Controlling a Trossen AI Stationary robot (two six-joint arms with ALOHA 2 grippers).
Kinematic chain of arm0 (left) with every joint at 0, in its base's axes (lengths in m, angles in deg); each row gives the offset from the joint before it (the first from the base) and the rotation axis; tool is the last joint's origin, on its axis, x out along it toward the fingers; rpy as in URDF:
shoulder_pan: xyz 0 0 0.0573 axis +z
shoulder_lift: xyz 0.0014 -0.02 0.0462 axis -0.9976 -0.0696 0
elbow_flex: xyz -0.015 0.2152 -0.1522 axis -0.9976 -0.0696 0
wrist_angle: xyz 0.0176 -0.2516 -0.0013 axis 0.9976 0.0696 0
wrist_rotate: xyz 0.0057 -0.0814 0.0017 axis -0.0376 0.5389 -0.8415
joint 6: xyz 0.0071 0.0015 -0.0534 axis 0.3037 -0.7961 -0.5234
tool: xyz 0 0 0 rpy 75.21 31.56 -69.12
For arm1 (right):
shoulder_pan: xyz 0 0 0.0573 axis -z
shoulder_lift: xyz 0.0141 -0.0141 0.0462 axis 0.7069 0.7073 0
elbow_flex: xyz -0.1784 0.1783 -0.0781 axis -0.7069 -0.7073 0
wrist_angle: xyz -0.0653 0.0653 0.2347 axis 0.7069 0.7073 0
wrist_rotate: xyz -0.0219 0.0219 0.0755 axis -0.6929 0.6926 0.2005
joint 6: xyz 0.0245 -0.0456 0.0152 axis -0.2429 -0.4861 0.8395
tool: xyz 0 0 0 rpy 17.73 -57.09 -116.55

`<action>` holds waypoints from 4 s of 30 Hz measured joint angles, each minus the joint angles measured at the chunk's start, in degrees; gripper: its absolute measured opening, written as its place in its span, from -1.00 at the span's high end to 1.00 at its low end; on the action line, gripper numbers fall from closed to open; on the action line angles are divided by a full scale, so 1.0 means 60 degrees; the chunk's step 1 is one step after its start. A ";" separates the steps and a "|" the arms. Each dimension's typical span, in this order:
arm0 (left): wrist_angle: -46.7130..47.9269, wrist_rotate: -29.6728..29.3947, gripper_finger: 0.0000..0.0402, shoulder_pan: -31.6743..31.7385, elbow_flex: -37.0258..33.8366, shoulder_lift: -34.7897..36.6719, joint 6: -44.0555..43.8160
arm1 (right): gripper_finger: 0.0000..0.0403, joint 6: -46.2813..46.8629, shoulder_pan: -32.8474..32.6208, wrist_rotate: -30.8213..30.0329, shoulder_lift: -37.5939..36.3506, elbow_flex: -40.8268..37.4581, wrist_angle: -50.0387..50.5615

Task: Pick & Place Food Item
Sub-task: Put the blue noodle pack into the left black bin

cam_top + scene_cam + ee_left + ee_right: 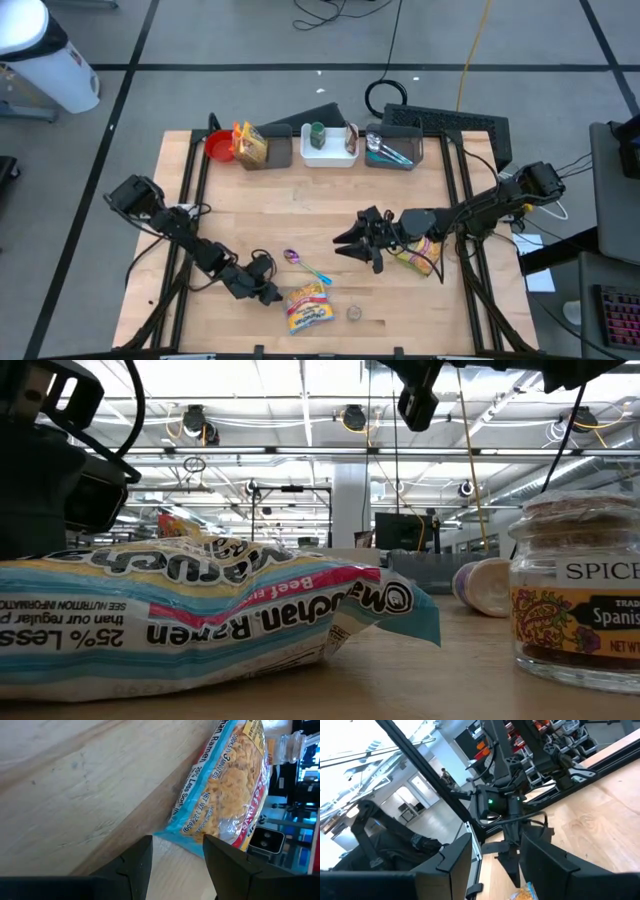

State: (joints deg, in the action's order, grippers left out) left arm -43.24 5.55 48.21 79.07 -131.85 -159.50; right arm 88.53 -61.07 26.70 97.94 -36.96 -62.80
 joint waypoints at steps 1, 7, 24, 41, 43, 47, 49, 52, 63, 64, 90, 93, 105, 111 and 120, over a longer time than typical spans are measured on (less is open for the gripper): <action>-0.0019 -0.0039 0.07 -0.0005 0.0006 -0.0036 0.0001 | 0.18 0.0038 0.0005 -0.0002 0.0000 0.0000 0.0000; 0.0085 -0.0346 0.07 -0.0015 0.0006 -0.0063 0.0147 | 0.18 0.0036 0.0005 -0.0005 0.0000 0.0000 0.0004; 0.0301 -0.0542 0.97 0.0552 -0.0007 -0.0082 0.0544 | 0.18 -0.0004 0.0133 -0.0009 0.0000 0.0000 0.0011; 0.2487 0.1601 0.99 0.1646 0.0397 0.2354 0.3294 | 0.18 -0.0762 0.0160 0.0017 -0.0004 0.0004 0.0046; 0.3140 0.1522 0.99 0.1870 0.0758 0.2829 0.3789 | 0.18 -0.0762 0.0199 0.0025 -0.0004 0.0007 0.0080; 0.4483 0.1737 0.99 0.2402 0.1614 0.3516 0.4988 | 0.18 -0.0847 0.0421 0.0639 -0.0004 0.0024 0.0124; 0.4968 0.1867 0.99 0.2685 0.2100 0.3721 0.5579 | 0.18 -0.0862 0.0547 0.1166 -0.0004 0.0166 0.0506; 0.5549 0.2213 0.99 0.3085 0.2965 0.3838 0.6352 | 0.18 -0.1155 0.0639 0.1634 -0.0004 0.0683 0.1859; 0.9205 0.2847 1.00 0.4303 0.6213 0.3780 0.8803 | 0.18 -0.4180 0.0982 0.1940 -0.0010 0.3896 0.7312; 0.9375 0.2982 1.00 0.4435 0.6393 0.3783 0.8945 | 0.18 -0.4342 0.1059 0.1948 -0.0011 0.4029 0.7329; 1.2128 0.5727 1.00 0.5231 1.2320 -0.0227 1.2275 | 0.18 -0.5177 0.1413 0.4240 0.0430 0.4732 0.7449; 1.2498 0.5755 1.00 0.5315 1.2604 -0.0377 1.2369 | 0.18 -0.5181 0.1401 0.4223 0.0426 0.4732 0.7475; 1.2588 0.5215 1.00 0.5304 1.2643 -0.0402 1.2351 | 0.42 -0.5296 0.1422 0.4237 0.0430 0.4732 0.7471; 1.2586 0.5155 1.00 0.5304 1.2643 -0.0402 1.2304 | 0.91 -0.5283 0.1430 0.4228 0.0430 0.4732 0.7439; 1.2678 0.5028 0.92 0.5444 1.2643 -0.0402 1.2189 | 1.00 -0.5062 0.1430 0.4021 0.0430 0.4725 0.7480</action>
State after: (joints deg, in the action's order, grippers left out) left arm 32.83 35.72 80.87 154.93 -134.27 -86.36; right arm 58.16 -52.49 50.83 100.52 -8.62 -17.92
